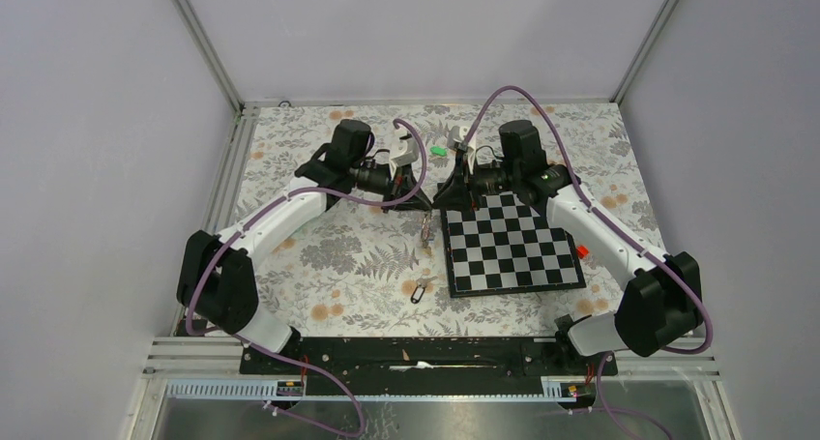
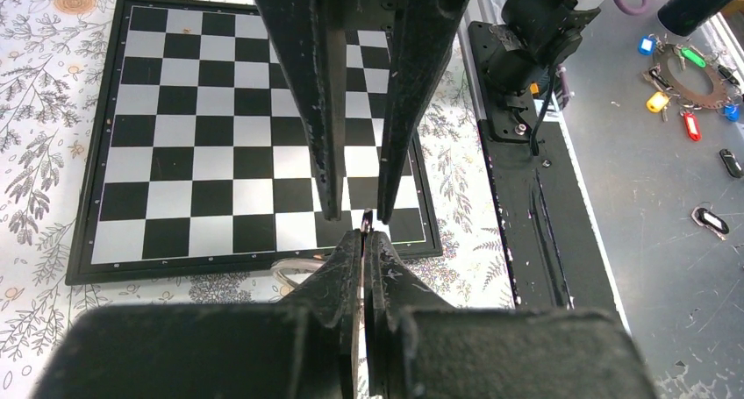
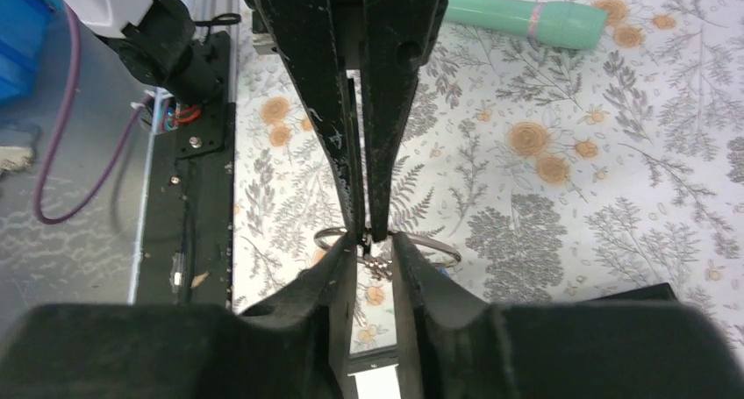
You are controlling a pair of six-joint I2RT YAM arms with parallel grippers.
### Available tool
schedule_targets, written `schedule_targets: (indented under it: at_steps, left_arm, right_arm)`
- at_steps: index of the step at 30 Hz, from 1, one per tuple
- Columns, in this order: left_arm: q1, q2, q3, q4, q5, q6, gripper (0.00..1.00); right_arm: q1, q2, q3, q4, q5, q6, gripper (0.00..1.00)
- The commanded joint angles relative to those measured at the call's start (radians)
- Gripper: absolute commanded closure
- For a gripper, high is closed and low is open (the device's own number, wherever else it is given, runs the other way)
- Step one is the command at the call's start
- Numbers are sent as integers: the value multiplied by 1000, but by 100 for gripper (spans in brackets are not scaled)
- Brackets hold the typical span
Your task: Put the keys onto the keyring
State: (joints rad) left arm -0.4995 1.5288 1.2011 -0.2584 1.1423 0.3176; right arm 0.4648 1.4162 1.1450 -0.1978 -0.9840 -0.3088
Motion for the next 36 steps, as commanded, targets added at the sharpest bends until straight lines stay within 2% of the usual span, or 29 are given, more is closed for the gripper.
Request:
schedule_targets:
  at_steps: [1,5,11,15,21,29,36]
  left_arm:
    - [23,-65,-9,30,9,22,100]
    - [59,-87,-6,29,12,7,100]
    - [106,-124,-4,54,-15,-65,100]
    - [135,-149,12,46,-70,-132,100]
    - [168,-186,96,-89,-135,-127,100]
    - [202,-204,222,-290,-184,-61,100]
    - [205,-247,213,-308,-208,-68,100]
  right_arm:
    - [2,-48,5,34,32,5,59]
    - [-13,-77,-7,33,64,2,32]
    - [-42,-131,-26,27,163,-1,9]
    - [-48,-159,-34,-1,198,-27,1]
    - [-49,-174,-15,-125,218,-102,0]
    - [-49,-186,-1,-163,259,-99,0]
    - [-49,-119,-3,-173,197,-83,0]
